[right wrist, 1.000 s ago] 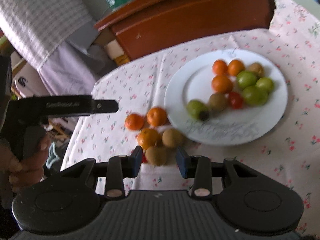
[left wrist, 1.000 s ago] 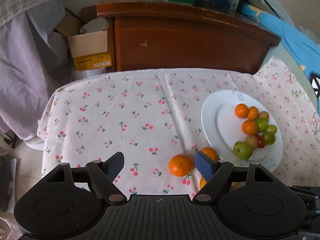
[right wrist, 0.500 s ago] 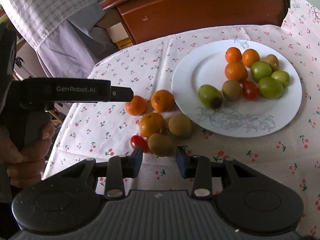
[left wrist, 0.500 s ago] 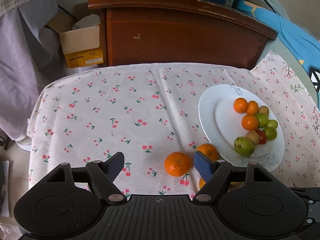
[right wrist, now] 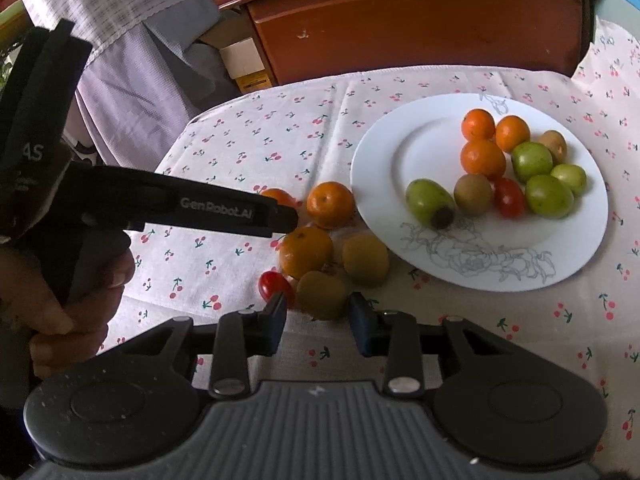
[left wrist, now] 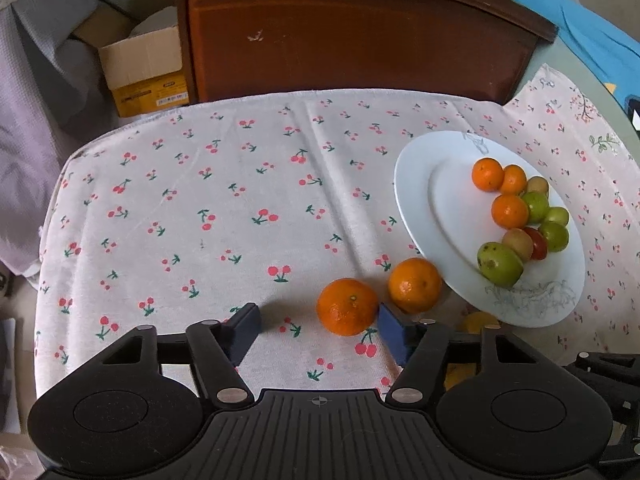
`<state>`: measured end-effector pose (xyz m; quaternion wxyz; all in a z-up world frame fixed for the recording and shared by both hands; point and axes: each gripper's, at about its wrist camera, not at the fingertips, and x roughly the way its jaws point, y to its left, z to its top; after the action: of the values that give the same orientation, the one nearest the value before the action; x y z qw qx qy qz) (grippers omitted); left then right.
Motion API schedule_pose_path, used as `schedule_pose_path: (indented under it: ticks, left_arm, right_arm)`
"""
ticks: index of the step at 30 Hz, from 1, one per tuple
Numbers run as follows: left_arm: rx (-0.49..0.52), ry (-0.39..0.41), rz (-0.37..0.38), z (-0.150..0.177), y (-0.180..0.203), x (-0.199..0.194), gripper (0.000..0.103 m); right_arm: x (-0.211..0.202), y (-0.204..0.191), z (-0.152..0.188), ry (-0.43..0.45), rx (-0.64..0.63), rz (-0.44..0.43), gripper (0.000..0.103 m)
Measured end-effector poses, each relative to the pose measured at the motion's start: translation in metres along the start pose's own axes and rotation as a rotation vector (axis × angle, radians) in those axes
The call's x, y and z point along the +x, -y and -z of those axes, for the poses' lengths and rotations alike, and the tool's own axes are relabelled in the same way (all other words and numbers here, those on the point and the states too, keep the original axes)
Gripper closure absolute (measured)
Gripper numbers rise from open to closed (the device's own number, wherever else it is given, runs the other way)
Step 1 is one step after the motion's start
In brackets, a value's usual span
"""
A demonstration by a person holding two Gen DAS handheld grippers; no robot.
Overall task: Organize fruits
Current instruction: 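Grasp a mandarin with the left gripper while the right gripper grasps a brown kiwi, then carry the mandarin and kiwi onto the white plate and open both grippers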
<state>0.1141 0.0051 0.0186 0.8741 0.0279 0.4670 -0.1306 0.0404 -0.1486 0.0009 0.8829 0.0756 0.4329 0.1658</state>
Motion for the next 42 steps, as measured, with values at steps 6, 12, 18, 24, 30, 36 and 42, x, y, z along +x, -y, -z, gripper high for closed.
schedule_pose_path:
  ticks: [6,12,18,24,30,36,42]
  left_arm:
    - [0.052,0.025,0.010,0.000,0.009,0.002,0.063]
    - [0.076,0.032,0.032,0.003,0.014,-0.001,0.073]
    - [0.049,0.025,0.050,0.007,0.010,-0.008,0.074]
    - [0.053,0.029,0.043,0.010,0.008,-0.015,0.074]
    - [0.050,0.021,0.040,0.014,0.007,-0.021,0.074]
    - [0.069,0.016,0.036,0.022,0.010,-0.024,0.074]
    - [0.052,0.016,0.027,0.023,0.008,-0.028,0.074]
  right_arm:
    - [0.001,-0.001,0.000,0.005,0.001,0.001,0.069]
    - [0.000,0.002,0.000,0.005,0.016,-0.012,0.075]
    - [-0.002,0.003,-0.001,0.005,0.015,-0.029,0.076]
    - [-0.007,0.002,0.000,0.014,0.009,-0.043,0.076]
    - [-0.011,0.003,0.003,0.017,0.010,-0.043,0.076]
    - [-0.016,0.004,0.005,0.019,0.007,-0.040,0.076]
    - [-0.021,0.007,0.007,0.024,0.015,-0.032,0.076]
